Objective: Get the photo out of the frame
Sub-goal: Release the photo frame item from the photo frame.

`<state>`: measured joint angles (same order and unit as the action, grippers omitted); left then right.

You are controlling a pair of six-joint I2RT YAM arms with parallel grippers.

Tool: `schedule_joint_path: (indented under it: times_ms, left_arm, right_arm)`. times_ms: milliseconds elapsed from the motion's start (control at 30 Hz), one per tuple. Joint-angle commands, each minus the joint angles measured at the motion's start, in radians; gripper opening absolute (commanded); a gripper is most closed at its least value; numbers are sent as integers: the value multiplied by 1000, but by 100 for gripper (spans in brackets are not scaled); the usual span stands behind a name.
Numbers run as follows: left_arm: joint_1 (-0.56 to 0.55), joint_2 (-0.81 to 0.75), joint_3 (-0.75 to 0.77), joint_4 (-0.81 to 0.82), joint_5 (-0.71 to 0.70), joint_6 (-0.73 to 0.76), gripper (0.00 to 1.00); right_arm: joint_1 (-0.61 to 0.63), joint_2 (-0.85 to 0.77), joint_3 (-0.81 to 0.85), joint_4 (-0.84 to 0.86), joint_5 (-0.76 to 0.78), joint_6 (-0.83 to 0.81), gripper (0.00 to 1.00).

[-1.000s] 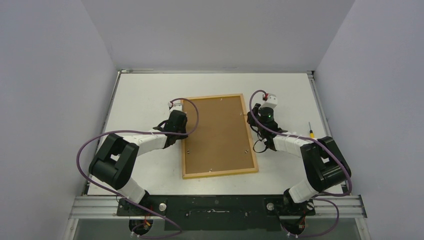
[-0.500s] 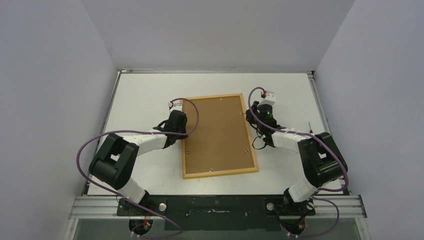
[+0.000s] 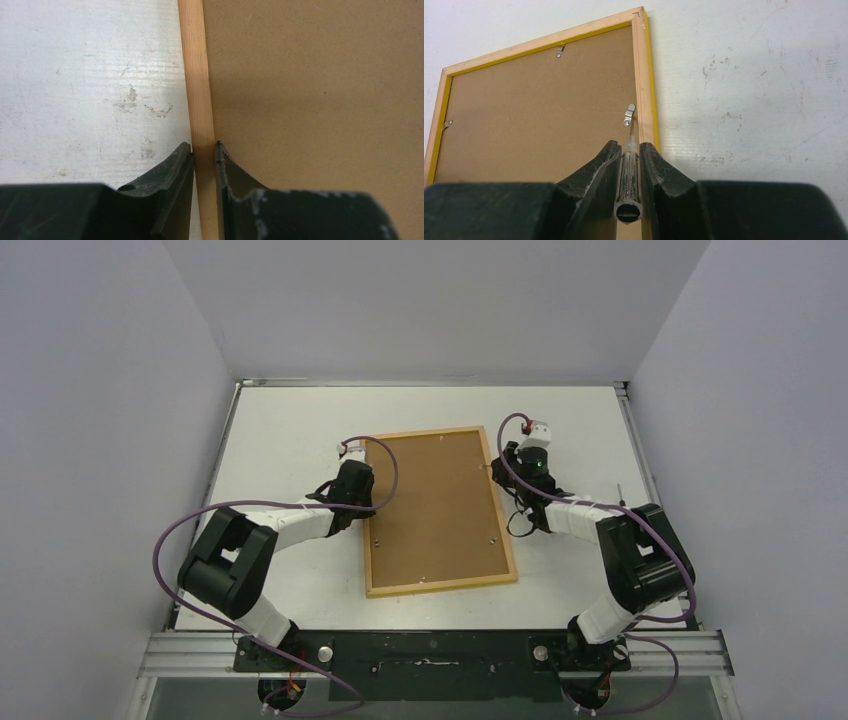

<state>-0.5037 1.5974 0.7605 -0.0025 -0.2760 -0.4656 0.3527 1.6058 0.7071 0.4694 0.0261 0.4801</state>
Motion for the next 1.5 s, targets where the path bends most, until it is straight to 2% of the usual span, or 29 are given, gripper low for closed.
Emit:
schedule_joint_path:
  times_ms: [0,233,467,567,667,800,933,1100,1233,1467]
  left_arm:
    - [-5,0,4,22,69,18,0]
    - [-8,5,3,40,116,28,0]
    - [-25,1,-4,72,157,45,0]
    - [-30,0,-9,97,202,55,1]
    - [-40,-14,-23,123,241,61,15]
    - [-39,-71,-78,173,227,38,36]
    - [-27,-108,-106,196,210,15,49]
    - [4,-129,-126,203,187,-26,49]
    - [22,-128,-130,204,189,-39,43]
    - [38,-95,-120,208,222,-55,43]
  right_arm:
    - [5,-68,-5,-21,4,7,5]
    - [3,-194,-36,-75,108,23,5]
    - [17,-136,44,-95,-126,2,5]
    - [51,-93,83,-90,-167,-13,5]
    - [104,-45,136,-107,-162,-45,5]
    - [163,29,210,-129,-151,-62,5]
    - [196,100,287,-144,-163,-67,5]
    - [225,177,371,-158,-187,-72,5]
    - [258,239,455,-182,-197,-96,5]
    - [301,324,522,-177,-258,-122,5]
